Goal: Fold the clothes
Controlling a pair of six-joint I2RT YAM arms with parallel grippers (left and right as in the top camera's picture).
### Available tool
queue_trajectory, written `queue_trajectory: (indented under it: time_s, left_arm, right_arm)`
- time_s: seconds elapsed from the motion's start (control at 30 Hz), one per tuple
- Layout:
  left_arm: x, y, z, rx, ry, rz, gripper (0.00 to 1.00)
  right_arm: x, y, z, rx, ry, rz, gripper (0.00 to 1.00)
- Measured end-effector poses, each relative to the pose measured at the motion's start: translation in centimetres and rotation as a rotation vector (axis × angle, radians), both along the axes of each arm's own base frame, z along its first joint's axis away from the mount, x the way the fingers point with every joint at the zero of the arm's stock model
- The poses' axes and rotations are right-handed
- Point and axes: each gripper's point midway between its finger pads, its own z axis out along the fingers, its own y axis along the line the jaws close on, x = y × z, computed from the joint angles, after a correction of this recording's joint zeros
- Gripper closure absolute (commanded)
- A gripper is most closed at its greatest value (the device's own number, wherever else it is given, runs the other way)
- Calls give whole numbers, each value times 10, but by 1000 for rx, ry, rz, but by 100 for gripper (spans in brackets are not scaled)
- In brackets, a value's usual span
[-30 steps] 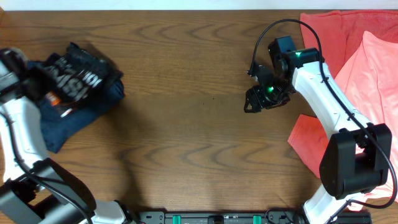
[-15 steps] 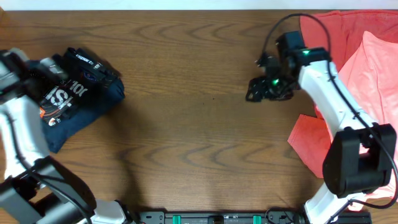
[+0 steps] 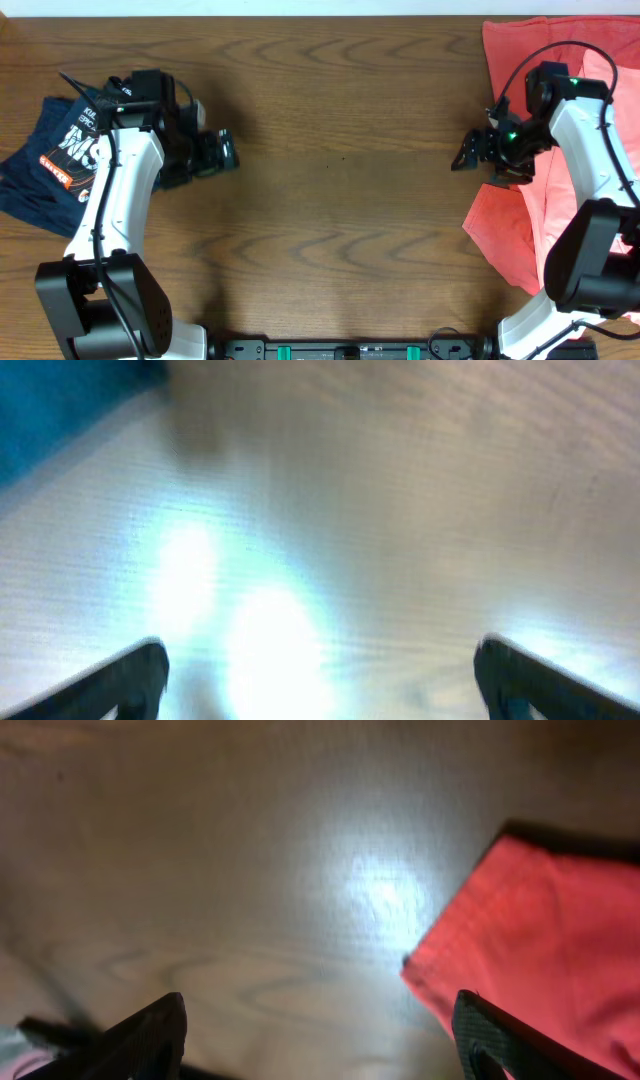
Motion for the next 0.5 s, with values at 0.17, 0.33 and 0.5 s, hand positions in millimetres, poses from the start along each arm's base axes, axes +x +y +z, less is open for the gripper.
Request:
queue_trajectory:
  time_s: [0.17,0.33,0.5]
  left_arm:
    - [-32,1,10,-6,80,22,2]
    - [-52,-1,56,11,-127,28,2]
    - [-81,-4,111,36,-456,30,2]
  right_arm:
    - [-10,-5,32,-10,-72,11,16]
    - [-24,-21,98,-107,-310,-6,16]
    - [-52,-27,183,-236,-666,-14,15]
